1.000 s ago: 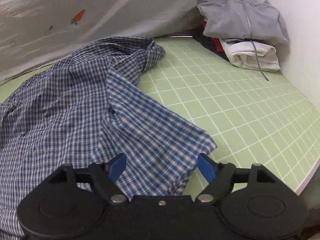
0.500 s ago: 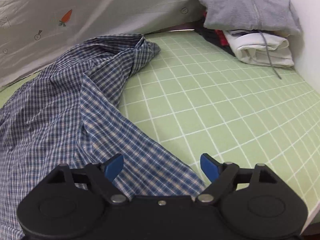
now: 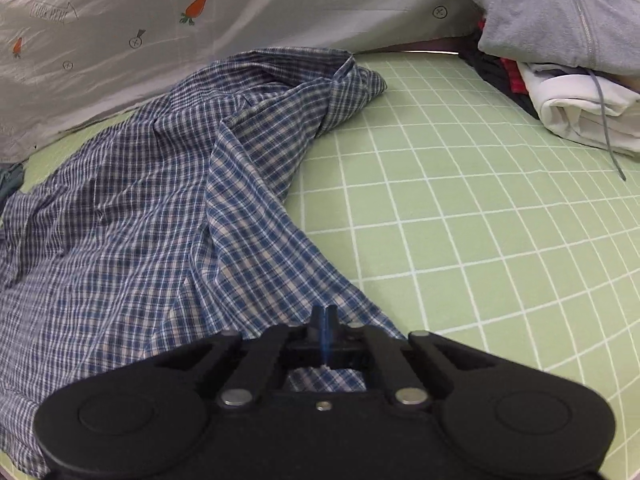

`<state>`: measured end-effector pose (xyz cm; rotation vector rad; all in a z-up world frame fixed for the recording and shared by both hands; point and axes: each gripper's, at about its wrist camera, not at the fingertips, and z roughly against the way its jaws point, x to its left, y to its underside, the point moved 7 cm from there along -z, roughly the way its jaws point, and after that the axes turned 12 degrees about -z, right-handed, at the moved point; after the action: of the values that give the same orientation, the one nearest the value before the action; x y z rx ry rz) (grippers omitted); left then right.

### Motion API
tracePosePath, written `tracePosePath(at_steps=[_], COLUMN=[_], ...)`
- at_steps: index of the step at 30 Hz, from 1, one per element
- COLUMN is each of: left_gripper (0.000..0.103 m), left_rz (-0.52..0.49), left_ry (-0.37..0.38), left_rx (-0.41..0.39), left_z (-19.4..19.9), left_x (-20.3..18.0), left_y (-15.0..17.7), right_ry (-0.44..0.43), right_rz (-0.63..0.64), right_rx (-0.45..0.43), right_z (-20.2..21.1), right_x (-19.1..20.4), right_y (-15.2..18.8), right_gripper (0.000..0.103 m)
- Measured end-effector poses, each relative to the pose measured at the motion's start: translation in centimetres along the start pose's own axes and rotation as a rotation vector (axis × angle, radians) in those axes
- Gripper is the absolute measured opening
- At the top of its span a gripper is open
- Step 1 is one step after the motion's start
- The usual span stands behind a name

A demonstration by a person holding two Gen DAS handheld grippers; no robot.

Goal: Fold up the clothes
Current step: 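Grasp the shirt hem with the left gripper while the right gripper grasps the sleeve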

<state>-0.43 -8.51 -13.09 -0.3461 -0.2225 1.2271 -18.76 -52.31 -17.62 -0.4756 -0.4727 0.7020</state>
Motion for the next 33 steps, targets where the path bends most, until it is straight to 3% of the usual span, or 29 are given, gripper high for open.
tracePosePath(at_steps=[3,4,5,6,7,10,12,15,17,18,19,21,25,30,33], left_gripper=[0.004,0.004,0.004,0.004,0.004,0.006,0.008,0.008,0.007,0.006,0.004,0.001,0.000,0.001,0.001], left_rz=[0.000,0.002,0.008,0.016,0.023,0.009,0.002,0.019,0.021,0.011,0.001,-0.010,-0.009,0.062,0.061], left_ry=[0.004,0.005,0.006,0.004,0.003,-0.001,-0.013,-0.002,0.013,0.022,0.023,0.022,0.012,0.028,0.000], left_rx=[-0.006,-0.007,-0.003,0.002,0.004,0.028,0.035,0.040,0.042,0.038,0.033,0.025,-0.021,-0.118,-0.075], left_z=[0.4,0.4,0.3,0.2,0.2,-0.1,-0.2,-0.3,-0.4,-0.4,-0.4,-0.3,1.5,6.2,4.9], left_x=[0.1,0.2,0.2,0.2,0.2,-0.1,-0.1,0.0,-0.2,-0.3,-0.5,-0.7,0.0,2.5,2.7], left_y=[0.2,0.3,0.4,0.4,0.5,0.5,0.5,0.6,0.7,0.6,0.6,0.4,0.0,-0.2,0.9], right_ry=[0.002,0.006,0.008,0.011,0.012,-0.015,-0.044,-0.075,-0.081,-0.093,-0.126,-0.156,-0.134,-0.153,-0.046], right_rz=[-0.016,-0.017,-0.014,-0.006,0.003,0.022,0.024,0.040,0.055,0.047,0.024,-0.025,-0.077,-0.252,-0.236], right_rx=[-0.018,-0.023,-0.024,-0.021,-0.018,-0.001,0.010,0.027,0.031,0.032,0.059,0.080,0.030,-0.085,-0.045], right_z=[0.8,1.0,0.9,0.7,0.5,-0.8,-1.7,-3.0,-3.6,-3.9,-4.2,-4.3,-1.7,6.8,7.2], right_x=[-0.7,-1.0,-1.1,-1.2,-1.2,-0.7,-0.2,0.9,1.5,1.6,1.5,1.1,-0.6,-5.3,-7.6], right_y=[-0.1,-0.1,-0.1,-0.2,-0.3,-1.0,-1.5,-2.1,-2.3,-2.3,-2.2,-1.9,-1.7,-1.9,0.5], right_gripper=[0.001,0.005,0.013,0.040,0.058,0.063,0.080,0.082,0.081,0.070,0.037,0.001,0.000,0.000,0.000])
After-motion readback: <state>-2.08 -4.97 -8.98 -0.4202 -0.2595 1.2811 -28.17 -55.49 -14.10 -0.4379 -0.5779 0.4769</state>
